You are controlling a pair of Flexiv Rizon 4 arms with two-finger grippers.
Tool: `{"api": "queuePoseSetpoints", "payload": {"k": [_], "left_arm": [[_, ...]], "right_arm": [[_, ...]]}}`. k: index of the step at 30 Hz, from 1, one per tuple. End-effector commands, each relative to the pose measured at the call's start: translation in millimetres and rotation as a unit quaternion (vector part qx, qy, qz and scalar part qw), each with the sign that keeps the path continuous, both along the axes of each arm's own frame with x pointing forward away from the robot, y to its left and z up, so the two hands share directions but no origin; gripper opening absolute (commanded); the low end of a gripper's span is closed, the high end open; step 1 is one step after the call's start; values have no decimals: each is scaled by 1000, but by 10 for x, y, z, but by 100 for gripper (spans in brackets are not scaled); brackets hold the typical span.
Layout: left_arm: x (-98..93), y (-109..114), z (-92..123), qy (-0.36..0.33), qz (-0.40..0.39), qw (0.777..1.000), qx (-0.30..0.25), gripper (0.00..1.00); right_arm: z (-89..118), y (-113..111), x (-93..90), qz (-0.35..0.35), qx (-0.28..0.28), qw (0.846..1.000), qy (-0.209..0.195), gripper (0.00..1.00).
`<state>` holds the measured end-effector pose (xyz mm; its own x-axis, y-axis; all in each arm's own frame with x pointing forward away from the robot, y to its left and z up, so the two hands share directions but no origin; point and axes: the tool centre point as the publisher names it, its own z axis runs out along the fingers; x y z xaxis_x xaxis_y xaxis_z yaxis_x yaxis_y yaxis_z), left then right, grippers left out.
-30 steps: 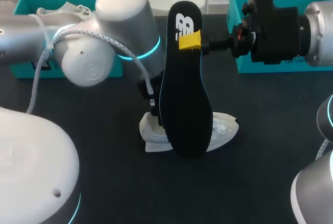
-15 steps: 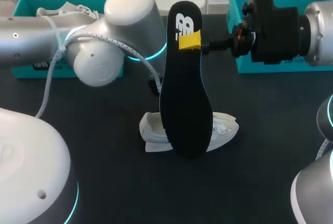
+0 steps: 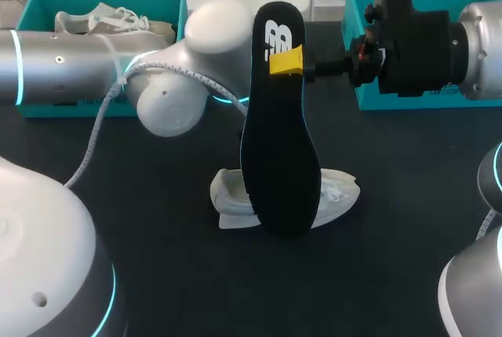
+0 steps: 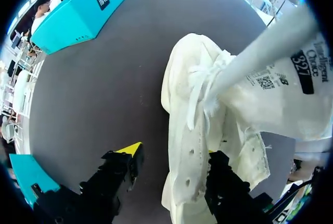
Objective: Take the shoe out of the shoebox, open the shoe tongue, remove and reinsert the insole, then place the shoe into the shoebox
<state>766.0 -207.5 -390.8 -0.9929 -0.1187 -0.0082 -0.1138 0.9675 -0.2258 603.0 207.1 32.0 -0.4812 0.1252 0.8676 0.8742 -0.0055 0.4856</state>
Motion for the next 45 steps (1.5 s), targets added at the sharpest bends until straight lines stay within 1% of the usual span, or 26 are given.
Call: {"api": "queuePoseSetpoints", "payload": {"k": [1, 2, 4, 5, 6, 10, 15, 18, 21, 23, 24, 25, 28, 31, 45], "left_arm": [[-7, -41, -59, 5, -2, 1000, 3, 48], [-9, -45, -70, 7, -1, 1000, 6, 45], [-10, -46, -84, 12, -4, 1000, 13, 27], [-10, -45, -87, 15, -5, 1000, 16, 15], [-11, -40, -90, 15, -6, 1000, 16, 0], [-25, -7, -83, 23, -15, 999, 25, 0], [-2, 37, 11, 51, -46, 997, 16, 0], [39, 44, 93, 98, -85, 991, 13, 0], [69, 42, 192, 151, -153, 976, 22, 0], [92, 49, 252, 191, -208, 959, 34, 0], [105, 50, 285, 219, -223, 949, 30, 0], [131, 42, 305, 236, -227, 944, 39, 0], [167, 33, 374, 267, -249, 930, 49, 0], [132, 66, 496, 254, -282, 924, 43, 0], [132, 66, 496, 254, -282, 924, 43, 0]], "right_arm": [[11, 51, -33, -5, 0, 1000, 1, 0], [11, 51, -33, -5, 0, 1000, 1, 0], [11, 51, -33, -5, 0, 1000, 1, 0], [11, 51, -33, -5, 0, 1000, 1, 0], [11, 51, -33, -5, 0, 1000, 1, 0], [11, 51, -33, -5, 0, 1000, 1, 0], [11, 51, -33, -5, 0, 1000, 1, 0], [11, 51, -33, -5, 0, 1000, 1, 0], [11, 51, -33, -5, 0, 1000, 1, 0], [11, 51, -33, -5, 0, 1000, 1, 0], [11, 51, -33, -5, 0, 1000, 1, 0], [11, 51, -33, -5, 0, 1000, 1, 0], [11, 51, -33, -5, 0, 1000, 1, 0], [11, 51, -33, -5, 0, 1000, 1, 0], [11, 51, -33, -5, 0, 1000, 1, 0]]}}
